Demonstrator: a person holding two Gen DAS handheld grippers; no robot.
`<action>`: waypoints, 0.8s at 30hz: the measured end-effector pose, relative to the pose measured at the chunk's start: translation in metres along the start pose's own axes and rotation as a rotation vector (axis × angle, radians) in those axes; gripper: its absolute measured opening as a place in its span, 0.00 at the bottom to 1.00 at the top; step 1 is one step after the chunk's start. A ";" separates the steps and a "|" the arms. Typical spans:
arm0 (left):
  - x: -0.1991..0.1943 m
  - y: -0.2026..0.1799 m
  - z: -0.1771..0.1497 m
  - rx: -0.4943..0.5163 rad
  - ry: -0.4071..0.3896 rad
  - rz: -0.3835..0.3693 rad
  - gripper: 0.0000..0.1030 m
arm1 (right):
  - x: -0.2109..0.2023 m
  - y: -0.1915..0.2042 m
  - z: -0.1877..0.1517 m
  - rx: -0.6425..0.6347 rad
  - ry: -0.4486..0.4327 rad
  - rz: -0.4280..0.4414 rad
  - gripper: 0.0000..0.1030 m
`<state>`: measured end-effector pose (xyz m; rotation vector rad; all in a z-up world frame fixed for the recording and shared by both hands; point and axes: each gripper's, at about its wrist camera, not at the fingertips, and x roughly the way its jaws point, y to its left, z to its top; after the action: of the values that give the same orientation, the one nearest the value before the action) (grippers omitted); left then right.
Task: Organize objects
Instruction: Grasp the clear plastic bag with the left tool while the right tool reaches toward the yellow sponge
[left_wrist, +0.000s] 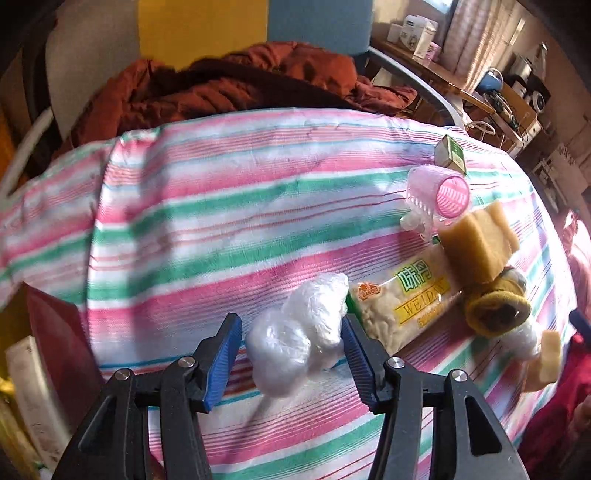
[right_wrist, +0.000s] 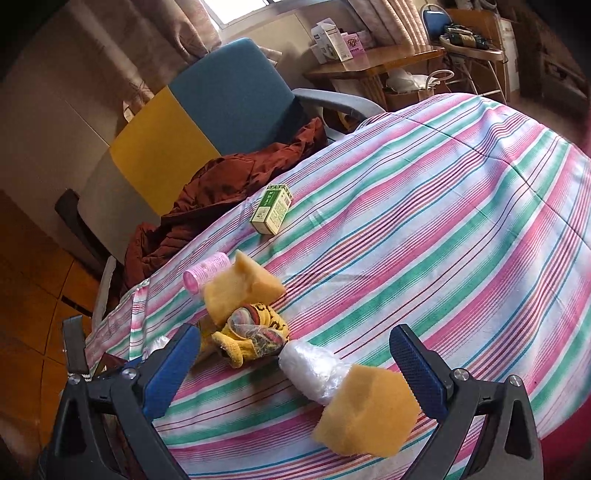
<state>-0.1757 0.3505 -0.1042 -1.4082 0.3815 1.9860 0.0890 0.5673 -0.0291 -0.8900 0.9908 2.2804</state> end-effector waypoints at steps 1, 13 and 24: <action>-0.002 0.000 0.000 -0.002 -0.007 0.001 0.44 | 0.001 0.001 -0.001 -0.005 0.002 -0.002 1.00; -0.054 0.001 -0.030 0.013 -0.107 -0.084 0.42 | 0.007 0.024 -0.005 -0.121 0.023 -0.008 1.00; -0.111 0.027 -0.076 -0.029 -0.183 -0.169 0.42 | 0.080 0.127 0.032 -0.593 0.164 0.129 1.00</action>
<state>-0.1164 0.2481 -0.0342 -1.2212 0.1471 1.9679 -0.0592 0.5285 -0.0138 -1.2941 0.4315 2.7001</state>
